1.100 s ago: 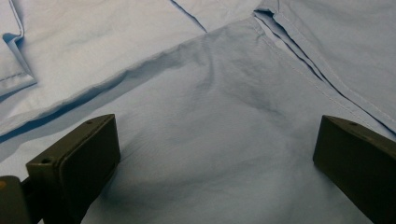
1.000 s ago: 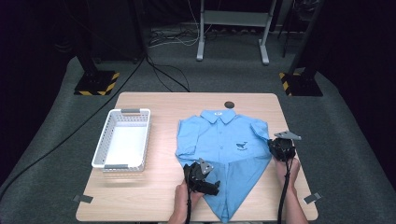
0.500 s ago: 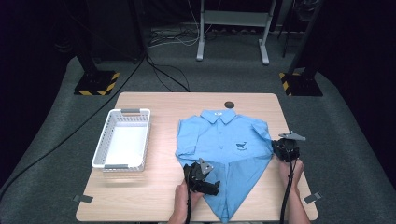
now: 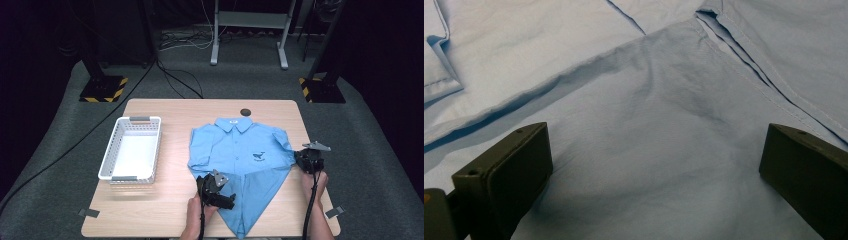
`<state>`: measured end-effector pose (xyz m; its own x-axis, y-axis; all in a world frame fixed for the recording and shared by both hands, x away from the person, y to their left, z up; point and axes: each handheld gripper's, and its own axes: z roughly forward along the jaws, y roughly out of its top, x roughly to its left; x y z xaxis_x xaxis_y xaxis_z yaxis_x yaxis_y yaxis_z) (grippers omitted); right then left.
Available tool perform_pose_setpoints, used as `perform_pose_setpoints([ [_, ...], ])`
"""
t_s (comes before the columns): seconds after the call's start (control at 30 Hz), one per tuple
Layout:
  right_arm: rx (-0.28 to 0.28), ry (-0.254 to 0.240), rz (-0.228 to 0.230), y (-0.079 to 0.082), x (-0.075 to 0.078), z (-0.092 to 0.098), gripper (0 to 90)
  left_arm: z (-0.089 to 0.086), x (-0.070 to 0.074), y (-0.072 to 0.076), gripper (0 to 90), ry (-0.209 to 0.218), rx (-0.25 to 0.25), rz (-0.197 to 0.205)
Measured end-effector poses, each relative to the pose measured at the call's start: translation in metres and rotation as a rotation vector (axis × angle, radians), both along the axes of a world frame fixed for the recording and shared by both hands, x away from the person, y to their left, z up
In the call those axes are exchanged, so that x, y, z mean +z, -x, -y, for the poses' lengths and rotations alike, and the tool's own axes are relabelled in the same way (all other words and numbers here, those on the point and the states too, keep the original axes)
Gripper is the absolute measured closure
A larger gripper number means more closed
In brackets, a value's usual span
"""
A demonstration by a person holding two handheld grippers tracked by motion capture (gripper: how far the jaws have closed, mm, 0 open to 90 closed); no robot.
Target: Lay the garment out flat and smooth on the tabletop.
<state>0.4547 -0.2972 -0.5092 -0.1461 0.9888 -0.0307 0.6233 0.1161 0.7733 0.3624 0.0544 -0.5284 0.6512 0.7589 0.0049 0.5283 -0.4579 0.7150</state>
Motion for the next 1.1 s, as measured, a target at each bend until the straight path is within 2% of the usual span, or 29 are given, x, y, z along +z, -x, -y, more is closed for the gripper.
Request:
perform_pose_setpoints([
  [0.43, -0.048, -0.026, -0.001, 0.004, -0.003, 0.012, 78.1, 0.000, 0.000, 0.000, 0.5, 0.000, 0.000, 0.000],
  [0.53, -0.061, -0.033, -0.002, 0.006, -0.004, 0.015, 73.1, 0.000, 0.000, 0.000, 0.6, 0.000, 0.000, 0.000],
  [0.73, -0.082, -0.057, 0.020, 0.013, -0.001, 0.017, 53.5, 0.000, 0.000, 0.000, 0.5, 0.000, 0.000, 0.000],
  [0.9, -0.066, -0.070, 0.037, 0.017, 0.006, 0.008, 27.8, 0.000, 0.000, 0.000, 0.6, 0.000, 0.000, 0.000],
  [1.1, 0.031, -0.071, 0.024, 0.021, 0.009, -0.016, 13.5, 0.000, 0.000, 0.000, 0.6, 0.000, 0.000, 0.000],
])
